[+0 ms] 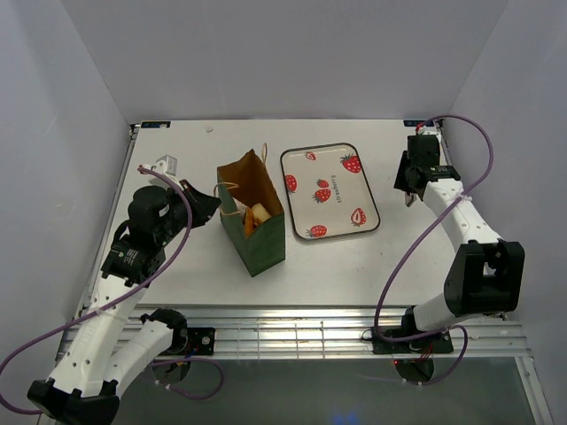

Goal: Place the fake bread into the paper bag

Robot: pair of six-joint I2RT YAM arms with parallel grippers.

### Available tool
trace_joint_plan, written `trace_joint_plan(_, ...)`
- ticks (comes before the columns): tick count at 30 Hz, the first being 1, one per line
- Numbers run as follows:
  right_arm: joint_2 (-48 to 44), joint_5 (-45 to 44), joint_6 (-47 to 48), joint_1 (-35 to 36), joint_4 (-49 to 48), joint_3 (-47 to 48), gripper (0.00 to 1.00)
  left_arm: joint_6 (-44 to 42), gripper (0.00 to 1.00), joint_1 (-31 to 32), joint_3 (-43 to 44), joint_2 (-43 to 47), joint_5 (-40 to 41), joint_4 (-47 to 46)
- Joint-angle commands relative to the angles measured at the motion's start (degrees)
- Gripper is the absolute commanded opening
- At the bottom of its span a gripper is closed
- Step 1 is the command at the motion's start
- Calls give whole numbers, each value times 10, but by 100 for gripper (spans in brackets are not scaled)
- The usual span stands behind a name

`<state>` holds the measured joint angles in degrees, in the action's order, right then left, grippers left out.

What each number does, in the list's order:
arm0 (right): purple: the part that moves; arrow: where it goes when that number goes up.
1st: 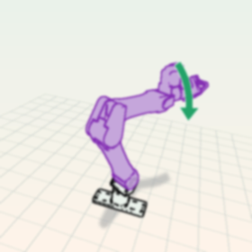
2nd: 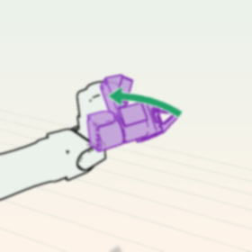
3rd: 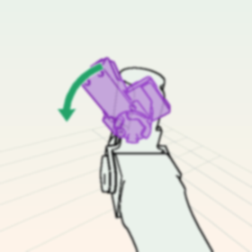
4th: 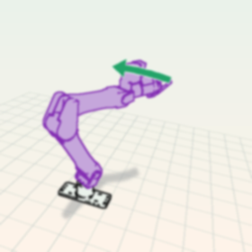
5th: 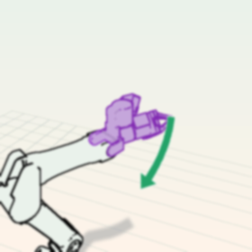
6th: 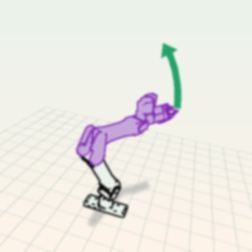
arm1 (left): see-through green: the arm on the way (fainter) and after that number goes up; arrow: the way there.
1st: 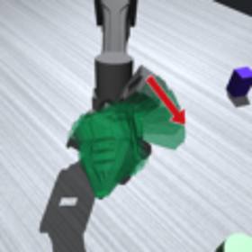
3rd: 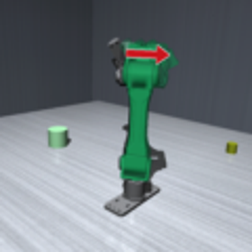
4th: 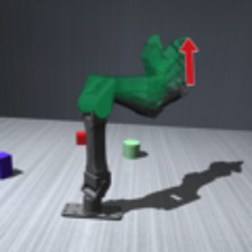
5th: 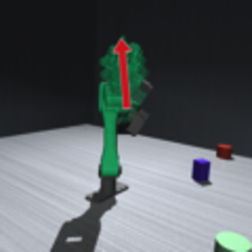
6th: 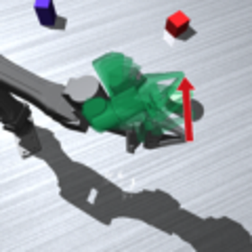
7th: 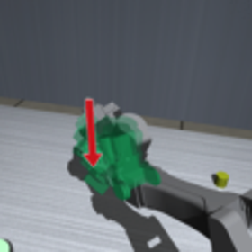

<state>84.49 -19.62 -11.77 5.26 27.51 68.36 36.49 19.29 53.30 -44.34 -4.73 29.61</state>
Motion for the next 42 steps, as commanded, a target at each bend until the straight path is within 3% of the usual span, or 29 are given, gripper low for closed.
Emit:
trace_joint_plan(1, 1, -43, -15, -2, -111, -19, 45, -4, 0, -1, -12, 7, -19, -10)
trace_joint_plan(11, 60, -64, -20, -8, -192, -106, 49, -5, 0, -1, -29, 6, -31, -23)
trace_joint_plan(26, 83, -54, -14, -8, -232, -161, 60, -2, 0, -1, -30, 11, -30, -18)
trace_joint_plan(36, 62, -37, -8, -7, -186, -128, 77, 1, 0, -1, -29, 15, -27, -8)
trace_joint_plan(41, 31, -34, 2, 1, -153, -97, 79, 2, 0, -1, -25, 15, -24, -3)
trace_joint_plan(42, 24, -32, 5, 1, -149, -93, 91, 2, 0, -1, -22, 14, -24, -2)
